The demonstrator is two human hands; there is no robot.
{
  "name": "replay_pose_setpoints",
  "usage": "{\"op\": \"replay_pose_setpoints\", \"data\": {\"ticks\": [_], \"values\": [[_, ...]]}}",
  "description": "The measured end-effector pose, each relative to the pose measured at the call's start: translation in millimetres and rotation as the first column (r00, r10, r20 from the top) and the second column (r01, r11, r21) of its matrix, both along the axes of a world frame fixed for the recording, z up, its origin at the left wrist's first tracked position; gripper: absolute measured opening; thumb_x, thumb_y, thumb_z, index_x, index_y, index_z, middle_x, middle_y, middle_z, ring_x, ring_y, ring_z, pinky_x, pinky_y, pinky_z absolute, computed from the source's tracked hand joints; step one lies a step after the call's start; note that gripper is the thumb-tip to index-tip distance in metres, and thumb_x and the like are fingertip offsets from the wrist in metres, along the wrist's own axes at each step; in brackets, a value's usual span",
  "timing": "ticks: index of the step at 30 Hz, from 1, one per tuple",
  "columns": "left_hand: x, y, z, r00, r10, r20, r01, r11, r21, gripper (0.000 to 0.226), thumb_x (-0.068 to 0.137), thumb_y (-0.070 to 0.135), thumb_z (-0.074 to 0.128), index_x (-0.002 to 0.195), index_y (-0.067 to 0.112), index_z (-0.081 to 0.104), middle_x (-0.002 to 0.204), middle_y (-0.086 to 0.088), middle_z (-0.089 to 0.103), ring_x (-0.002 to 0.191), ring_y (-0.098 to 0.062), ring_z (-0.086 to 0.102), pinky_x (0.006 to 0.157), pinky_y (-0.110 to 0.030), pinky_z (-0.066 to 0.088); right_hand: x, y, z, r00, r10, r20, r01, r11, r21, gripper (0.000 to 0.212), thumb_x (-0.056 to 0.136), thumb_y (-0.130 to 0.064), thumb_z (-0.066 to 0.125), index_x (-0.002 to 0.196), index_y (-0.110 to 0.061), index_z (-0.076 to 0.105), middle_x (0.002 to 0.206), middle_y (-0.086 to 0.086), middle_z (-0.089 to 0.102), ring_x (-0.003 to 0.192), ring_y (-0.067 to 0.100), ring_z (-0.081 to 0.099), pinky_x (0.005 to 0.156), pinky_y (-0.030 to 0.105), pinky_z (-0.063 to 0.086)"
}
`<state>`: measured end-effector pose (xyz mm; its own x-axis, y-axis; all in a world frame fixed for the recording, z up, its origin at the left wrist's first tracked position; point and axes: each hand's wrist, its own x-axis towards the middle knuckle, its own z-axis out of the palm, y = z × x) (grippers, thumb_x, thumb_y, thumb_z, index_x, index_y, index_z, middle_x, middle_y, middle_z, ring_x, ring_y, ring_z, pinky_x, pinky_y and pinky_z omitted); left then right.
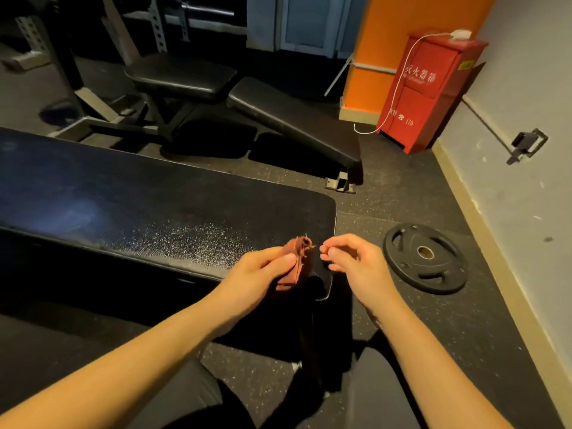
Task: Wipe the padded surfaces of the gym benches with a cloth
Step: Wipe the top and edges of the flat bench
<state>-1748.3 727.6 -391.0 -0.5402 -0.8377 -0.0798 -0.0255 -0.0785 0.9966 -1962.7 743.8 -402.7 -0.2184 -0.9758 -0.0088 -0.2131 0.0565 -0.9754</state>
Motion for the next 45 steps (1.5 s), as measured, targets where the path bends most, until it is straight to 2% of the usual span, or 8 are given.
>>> {"op": "replay_pose_setpoints", "data": {"ticks": [6,15,20,26,31,35,42,45], "values": [[-9,0,28,0.947,-0.005,-0.321,0.116,0.938,0.328,0.038,0.105,0.023,0.044,0.124,0.002,0.068,0.121,-0.013,0.074,0.111,-0.02,0.072,0.083,-0.022,0.057,10,19,24,0.937,0.169,0.304,-0.205,0.974,0.091,0.048,0.079,-0.013,0.071,0.126,-0.011,0.066,0.117,0.011,0.074,0.11,0.022,0.071,0.088,0.026,0.053],[18,-3,31,0.997,0.071,-0.021,-0.063,0.96,0.273,0.043,0.092,0.052,0.066,0.108,0.013,0.076,0.105,-0.009,0.078,0.096,-0.026,0.074,0.094,-0.043,0.056,25,33,49,0.98,0.197,0.022,-0.196,0.952,0.237,0.01,0.093,-0.011,0.068,0.096,-0.003,0.073,0.095,0.021,0.074,0.081,0.021,0.069,0.075,0.031,0.051],[30,9,14,0.959,0.164,0.233,-0.161,0.986,-0.033,0.02,0.085,0.019,0.082,0.1,0.007,0.076,0.094,-0.011,0.078,0.085,-0.018,0.072,0.085,-0.035,0.053,31,34,52,0.954,0.299,-0.012,-0.284,0.917,0.281,0.019,0.089,-0.01,0.071,0.07,-0.011,0.068,0.069,0.002,0.064,0.065,0.012,0.06,0.062,0.024,0.045],[52,32,10,0.953,0.29,-0.085,-0.229,0.877,0.423,0.019,0.098,0.013,0.057,0.103,0.011,0.075,0.084,-0.002,0.072,0.068,-0.01,0.066,0.061,-0.021,0.053,28,23,45,0.749,0.61,0.259,-0.657,0.734,0.171,0.023,0.085,-0.02,0.076,0.097,-0.002,0.068,0.081,0.013,0.065,0.069,0.035,0.053,0.061,0.038,0.036],[65,50,6,0.935,0.354,-0.034,-0.249,0.72,0.647,0.037,0.091,0.011,0.065,0.126,-0.001,0.066,0.116,-0.017,0.066,0.101,-0.028,0.063,0.099,-0.043,0.054,55,6,42,0.657,0.75,0.073,-0.752,0.659,-0.003,0.024,0.079,-0.012,0.084,0.095,0.002,0.073,0.122,0.01,0.067,0.109,0.017,0.068,0.093,0.029,0.052],[66,71,2,0.934,0.357,-0.02,-0.227,0.636,0.737,0.015,0.095,0.006,0.063,0.108,0.0,0.063,0.084,-0.011,0.058,0.064,-0.015,0.062,0.063,-0.028,0.061,65,4,30,0.558,0.826,0.078,-0.826,0.562,-0.047,0.016,0.084,-0.001,0.075,0.099,0.007,0.074,0.135,-0.001,0.066,0.123,0.012,0.062,0.098,0.024,0.051],[51,106,-7,0.805,0.579,0.131,-0.59,0.753,0.292,0.042,0.089,0.05,0.068,0.109,0.014,0.071,0.103,0.001,0.072,0.09,-0.01,0.067,0.09,-0.033,0.047,68,1,6,0.718,0.692,0.077,-0.69,0.722,-0.053,0.013,0.082,0.0,0.08,0.09,-0.005,0.071,0.081,0.009,0.071,0.075,0.014,0.065,0.072,0.027,0.053],[33,117,-7,0.806,0.558,0.195,-0.587,0.797,0.143,0.037,0.088,0.026,0.08,0.122,0.016,0.07,0.112,0.0,0.076,0.102,-0.012,0.072,0.088,-0.024,0.053,71,1,1,0.782,0.619,0.073,-0.619,0.785,-0.024,0.029,0.079,0.001,0.082,0.097,-0.003,0.06,0.077,0.002,0.061,0.062,0.002,0.057,0.06,0.016,0.047]]}}
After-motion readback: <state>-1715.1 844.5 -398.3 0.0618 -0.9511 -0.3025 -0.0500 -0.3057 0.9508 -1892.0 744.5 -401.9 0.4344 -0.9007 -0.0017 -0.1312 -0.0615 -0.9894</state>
